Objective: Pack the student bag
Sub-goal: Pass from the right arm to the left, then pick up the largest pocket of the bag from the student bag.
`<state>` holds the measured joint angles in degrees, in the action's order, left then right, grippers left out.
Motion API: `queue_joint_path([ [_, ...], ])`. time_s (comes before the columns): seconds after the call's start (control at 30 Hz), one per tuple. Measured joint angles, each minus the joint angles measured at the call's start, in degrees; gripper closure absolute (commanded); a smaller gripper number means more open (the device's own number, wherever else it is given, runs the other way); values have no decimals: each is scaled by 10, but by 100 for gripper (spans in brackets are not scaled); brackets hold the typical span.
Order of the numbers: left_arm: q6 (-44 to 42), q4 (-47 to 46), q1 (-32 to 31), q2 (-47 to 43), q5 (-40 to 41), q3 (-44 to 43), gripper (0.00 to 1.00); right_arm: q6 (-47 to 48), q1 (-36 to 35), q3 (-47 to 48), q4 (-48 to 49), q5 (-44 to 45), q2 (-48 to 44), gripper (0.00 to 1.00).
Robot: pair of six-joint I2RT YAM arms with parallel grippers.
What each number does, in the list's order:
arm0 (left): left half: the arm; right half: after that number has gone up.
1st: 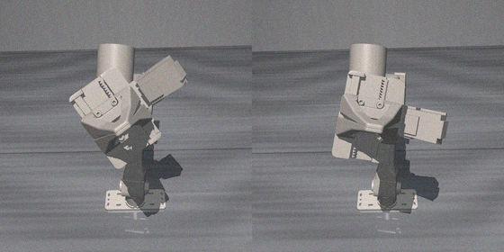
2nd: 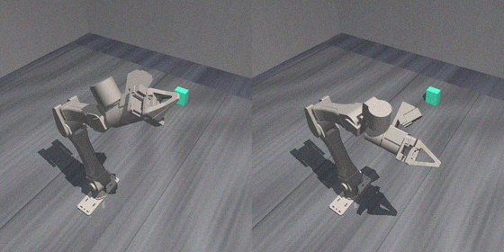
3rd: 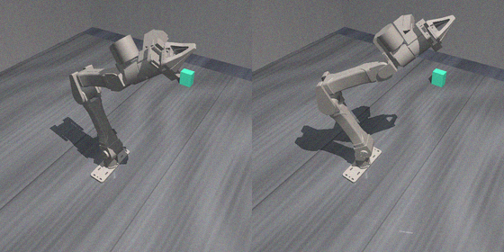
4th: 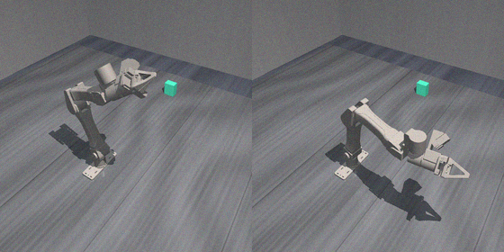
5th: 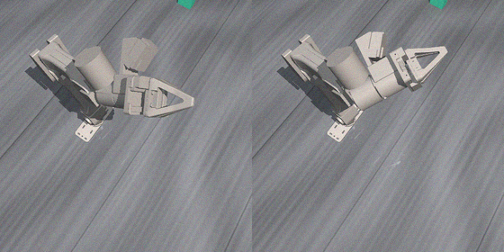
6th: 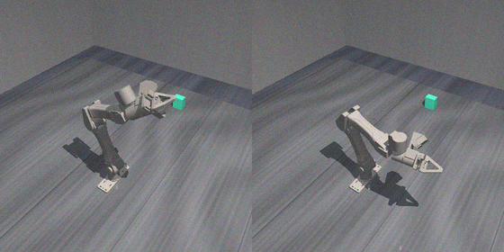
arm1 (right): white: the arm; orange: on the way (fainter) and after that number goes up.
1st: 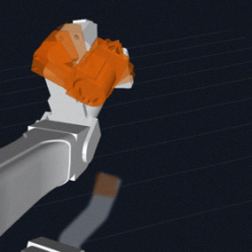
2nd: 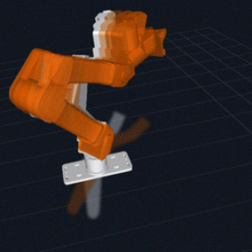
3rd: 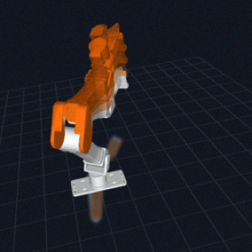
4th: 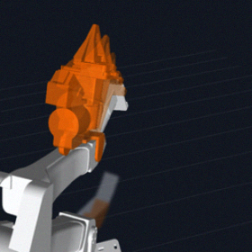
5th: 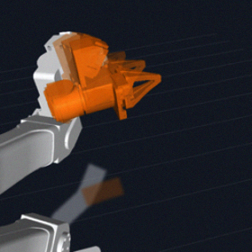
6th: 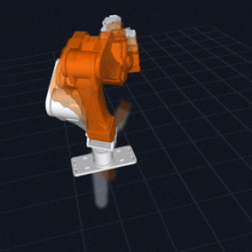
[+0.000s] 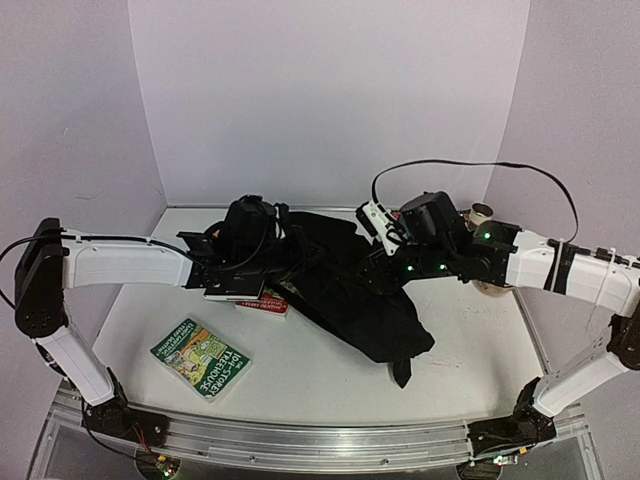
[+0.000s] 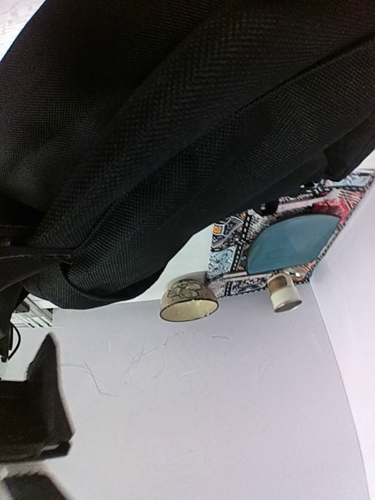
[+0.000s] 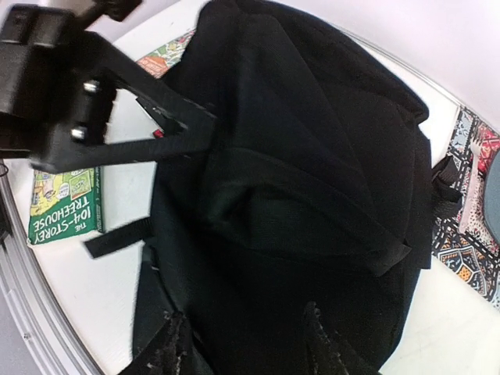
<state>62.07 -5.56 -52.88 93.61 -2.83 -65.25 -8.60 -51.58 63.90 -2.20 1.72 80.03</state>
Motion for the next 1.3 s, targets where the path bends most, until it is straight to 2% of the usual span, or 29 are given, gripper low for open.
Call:
queue_joint_path([
  [0.27, 47, 1, -11, 44, 23, -4, 100, -83, -87, -5, 1, 79, -44, 49],
  [0.47, 69, 2, -15, 55, 33, -18, 100, -154, -98, -39, 23, 78, -72, 52],
  [0.7, 87, 2, -17, 60, 35, -24, 100, -215, -98, -81, 78, 43, -9, 56],
  [0.83, 98, 2, -19, 61, 35, -27, 100, -230, -99, -90, 103, 47, 28, 52],
  [1.03, 110, 3, -26, 61, 40, -30, 100, -245, -99, -90, 149, 96, 51, 47],
  [1.3, 117, 5, -33, 61, 53, -30, 100, -251, -104, -90, 179, 173, 70, 50],
])
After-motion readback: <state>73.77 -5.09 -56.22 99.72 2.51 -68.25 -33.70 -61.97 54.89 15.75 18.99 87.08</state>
